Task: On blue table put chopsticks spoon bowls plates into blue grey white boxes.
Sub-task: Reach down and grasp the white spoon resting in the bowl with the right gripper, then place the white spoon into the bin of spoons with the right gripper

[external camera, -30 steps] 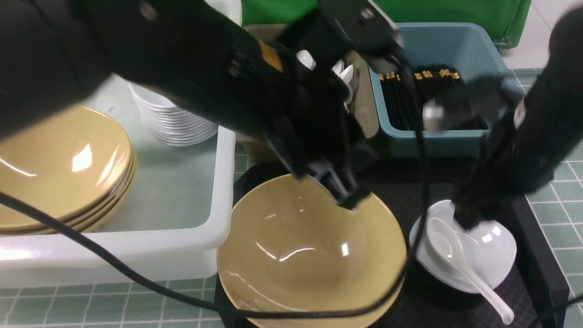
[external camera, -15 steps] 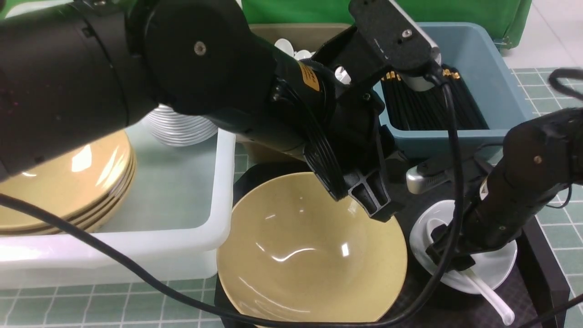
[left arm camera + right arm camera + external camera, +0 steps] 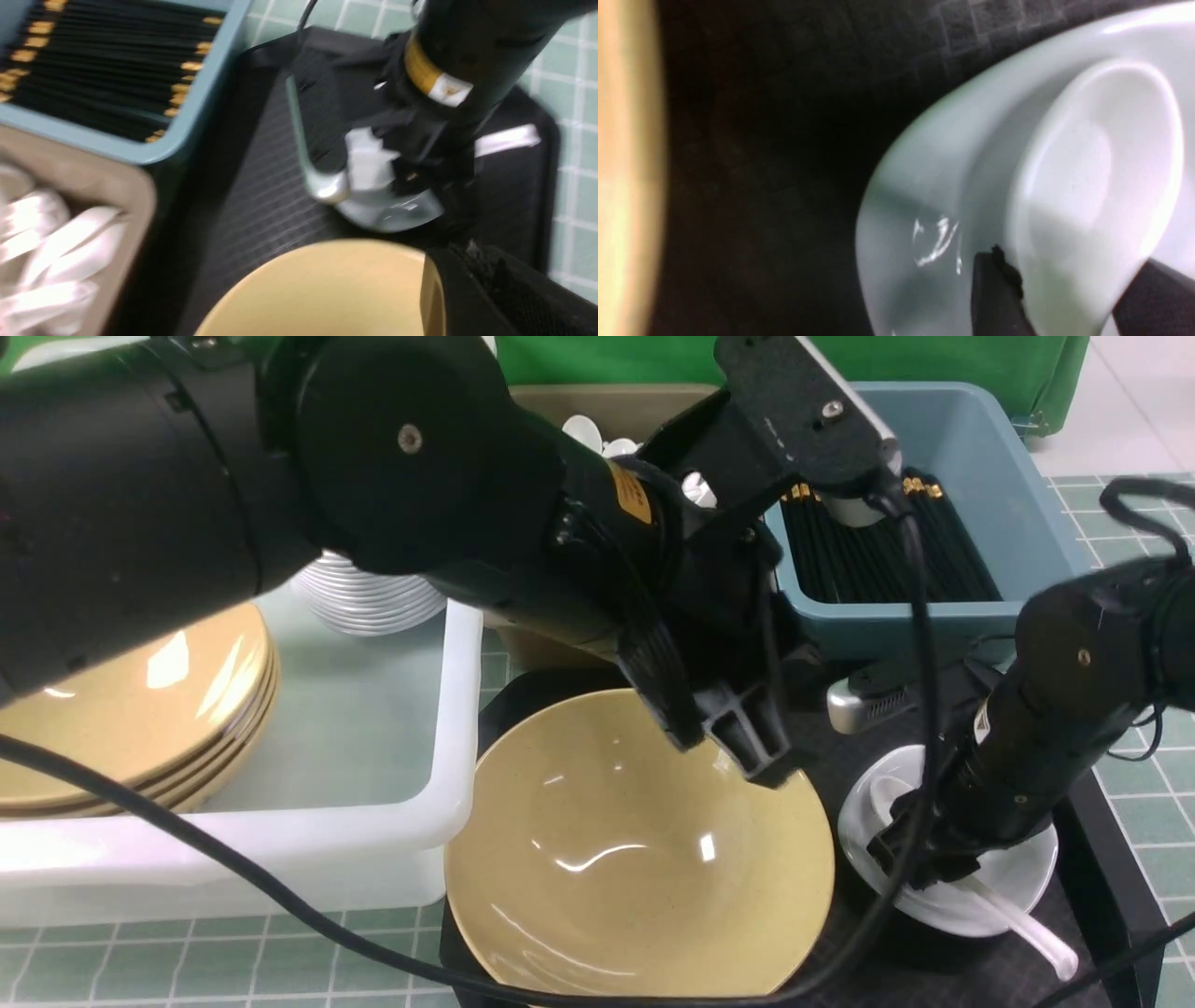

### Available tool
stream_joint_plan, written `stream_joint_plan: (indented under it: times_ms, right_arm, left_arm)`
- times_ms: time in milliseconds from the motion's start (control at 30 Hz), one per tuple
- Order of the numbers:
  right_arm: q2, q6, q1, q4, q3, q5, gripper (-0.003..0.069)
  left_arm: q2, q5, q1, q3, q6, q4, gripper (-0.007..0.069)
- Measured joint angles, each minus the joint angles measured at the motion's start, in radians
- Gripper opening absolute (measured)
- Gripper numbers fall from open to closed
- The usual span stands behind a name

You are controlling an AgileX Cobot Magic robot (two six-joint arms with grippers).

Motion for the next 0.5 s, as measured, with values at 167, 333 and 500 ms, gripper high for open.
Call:
stream_joint_plan:
  times_ms: [167, 333, 500]
  right_arm:
    - [-0.066, -0.038, 0.000, -0.005, -0.077, 0.079, 0.0360]
    - [-0.108, -0.077, 0.000, 0.007, -0.309, 0.107, 0.0360]
    - [0.000, -0.091, 0.009, 0.020, -0.581, 0.075, 0.0360]
  left_arm:
    - [-0.078, 0.011, 0.099, 0.012, -0.119, 0.094, -0.0014]
    - [-0.290, -0.004, 0.286, 0.161, -0.197, 0.114, -0.0014]
    - [-0.469, -0.056, 0.350, 0.353, -0.202, 0.058, -0.0014]
